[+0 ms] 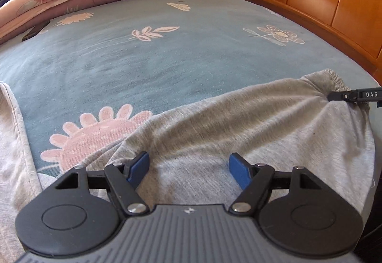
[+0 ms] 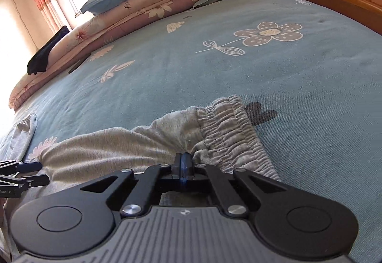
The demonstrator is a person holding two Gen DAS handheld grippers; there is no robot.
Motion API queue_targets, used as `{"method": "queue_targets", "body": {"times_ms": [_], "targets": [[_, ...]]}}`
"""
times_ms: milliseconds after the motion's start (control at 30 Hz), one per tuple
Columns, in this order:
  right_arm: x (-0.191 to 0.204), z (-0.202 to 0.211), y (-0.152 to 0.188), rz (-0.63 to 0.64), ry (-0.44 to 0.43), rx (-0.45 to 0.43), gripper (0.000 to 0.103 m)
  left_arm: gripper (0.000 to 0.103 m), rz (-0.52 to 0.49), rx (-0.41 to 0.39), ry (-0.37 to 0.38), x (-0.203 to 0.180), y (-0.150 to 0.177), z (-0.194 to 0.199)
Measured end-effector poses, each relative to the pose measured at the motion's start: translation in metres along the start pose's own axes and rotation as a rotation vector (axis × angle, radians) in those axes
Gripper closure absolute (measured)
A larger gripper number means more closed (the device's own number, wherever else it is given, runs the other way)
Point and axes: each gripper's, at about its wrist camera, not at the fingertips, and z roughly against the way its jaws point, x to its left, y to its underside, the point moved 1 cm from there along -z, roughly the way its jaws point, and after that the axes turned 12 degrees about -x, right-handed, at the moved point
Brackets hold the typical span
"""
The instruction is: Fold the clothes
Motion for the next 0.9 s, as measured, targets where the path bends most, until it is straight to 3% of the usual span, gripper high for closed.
{"method": "queue_targets", "body": {"times_ms": [33,67,100,167,233,300,400,467,533,600,633,733,767,833,867,900], "targets": [[0.001,0.004,-0.003,0.003,-0.002,0.000,0.102,0.029,-0.023,0.003,-0.002,-0.002,-0.002,0.003],[0.002,0.008,-0.005,0.006,-0.005,0.000,0.091,0.030,-0.042,-0.022,0.018,-0.007,-0.007,0.007],[0.010,0.010,-0.009,0.016,-0.011,-0.016,0.072,0.030,-0.062,-0.048,0.040,-0.013,-0.012,0.011],[0.033,0.011,-0.018,0.046,-0.053,-0.060,0.054,0.029,-0.048,-0.074,0.103,-0.023,-0.024,0.007],[0.053,0.001,-0.019,0.064,-0.108,-0.035,0.054,0.028,-0.048,-0.079,0.153,-0.033,-0.031,-0.004],[0.066,-0.014,-0.013,0.084,-0.126,0.011,0.054,0.028,-0.054,-0.051,0.136,-0.038,-0.032,-0.025],[0.058,-0.033,0.000,0.108,-0.033,0.047,0.059,0.028,-0.064,-0.003,-0.017,-0.029,-0.024,-0.047],[0.041,-0.024,-0.003,0.083,0.032,0.019,0.070,0.029,-0.017,-0.010,-0.035,-0.021,-0.027,-0.039],[0.032,0.000,-0.012,0.041,0.026,-0.013,0.061,0.029,-0.015,-0.040,-0.026,-0.023,-0.032,-0.021],[0.030,0.025,-0.019,0.014,-0.001,-0.054,0.045,0.029,-0.035,-0.081,0.032,-0.034,-0.036,-0.002],[0.033,0.035,-0.017,0.011,-0.017,-0.063,0.044,0.029,-0.038,-0.073,0.071,-0.042,-0.033,0.002],[0.041,0.036,0.001,-0.004,-0.067,0.017,0.043,0.029,-0.048,-0.049,0.187,-0.067,-0.025,0.012],[0.039,0.032,0.009,0.009,-0.031,0.035,0.044,0.029,-0.056,-0.023,0.184,-0.072,-0.017,0.011],[0.026,0.030,0.022,0.008,0.069,0.057,0.064,0.029,-0.071,0.030,0.178,-0.083,-0.001,0.009],[0.017,0.034,0.024,-0.020,0.091,0.043,0.085,0.028,-0.084,0.071,0.139,-0.085,0.011,0.005],[0.009,0.038,0.024,-0.046,0.101,0.048,0.099,0.028,-0.102,0.034,0.126,-0.086,0.017,0.011]]}}
